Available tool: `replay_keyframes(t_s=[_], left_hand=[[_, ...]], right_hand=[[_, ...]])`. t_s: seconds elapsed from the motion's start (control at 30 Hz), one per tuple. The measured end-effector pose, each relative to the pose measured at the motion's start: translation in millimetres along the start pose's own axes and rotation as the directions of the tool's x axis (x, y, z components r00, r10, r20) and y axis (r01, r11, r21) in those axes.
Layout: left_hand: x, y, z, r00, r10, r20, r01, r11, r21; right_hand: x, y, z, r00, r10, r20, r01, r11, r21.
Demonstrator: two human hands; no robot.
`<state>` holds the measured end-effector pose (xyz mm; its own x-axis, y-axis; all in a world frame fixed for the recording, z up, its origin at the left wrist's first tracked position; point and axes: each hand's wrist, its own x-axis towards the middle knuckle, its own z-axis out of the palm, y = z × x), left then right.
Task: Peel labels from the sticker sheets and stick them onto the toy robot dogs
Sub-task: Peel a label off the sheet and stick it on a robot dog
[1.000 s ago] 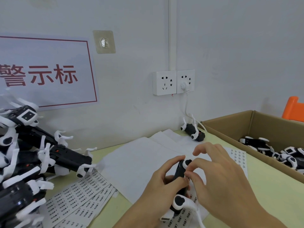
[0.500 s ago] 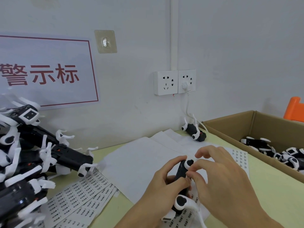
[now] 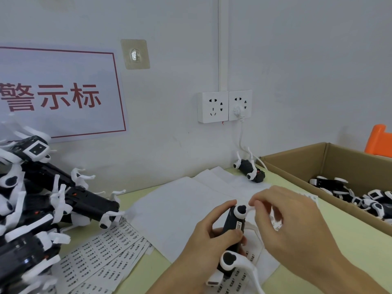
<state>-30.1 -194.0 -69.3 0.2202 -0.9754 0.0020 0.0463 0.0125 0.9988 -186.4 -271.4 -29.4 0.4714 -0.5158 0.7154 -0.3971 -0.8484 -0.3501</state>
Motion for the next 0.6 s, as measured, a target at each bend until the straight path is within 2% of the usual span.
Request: replay_keyframes(t_s=[0.1, 0.23, 0.37, 0.47, 0.53, 0.6], left_hand=[[0.3, -2.5, -3.6, 1.000, 0.006, -0.001, -0.006, 0.999, -0.032], [2.8, -5.4, -6.8, 1.000, 0.015, 0.002, -0.014, 0.997, -0.070], [4.7, -7.3, -7.3, 1.000, 0.007, 0.011, -0.005, 0.986, -0.164], [5.2, -8.2, -8.5, 1.000, 0.009, 0.024, -0.004, 0.980, -0.198], [5.5, -8.7, -9.7, 1.000, 0.010, 0.025, -0.004, 0.979, -0.203], [5.4, -9.2, -10.1, 0.999, 0.013, 0.031, -0.007, 0.982, -0.187]], right_hand=[[-0.1, -0.9, -8.2, 0.989, -0.038, 0.144, 0.030, 0.998, 0.061], [-1.4, -0.9, -10.2, 0.957, -0.080, 0.280, 0.073, 0.997, 0.034], [-2.5, -0.9, -10.3, 0.938, -0.122, 0.325, 0.105, 0.992, 0.071], [-3.1, 2.3, -5.5, 0.927, -0.117, 0.355, 0.116, 0.993, 0.022], [-3.0, 6.5, -2.5, 0.928, -0.079, 0.363, 0.085, 0.996, -0.001], [-2.5, 9.3, -1.5, 0.931, -0.047, 0.363, 0.029, 0.998, 0.055]])
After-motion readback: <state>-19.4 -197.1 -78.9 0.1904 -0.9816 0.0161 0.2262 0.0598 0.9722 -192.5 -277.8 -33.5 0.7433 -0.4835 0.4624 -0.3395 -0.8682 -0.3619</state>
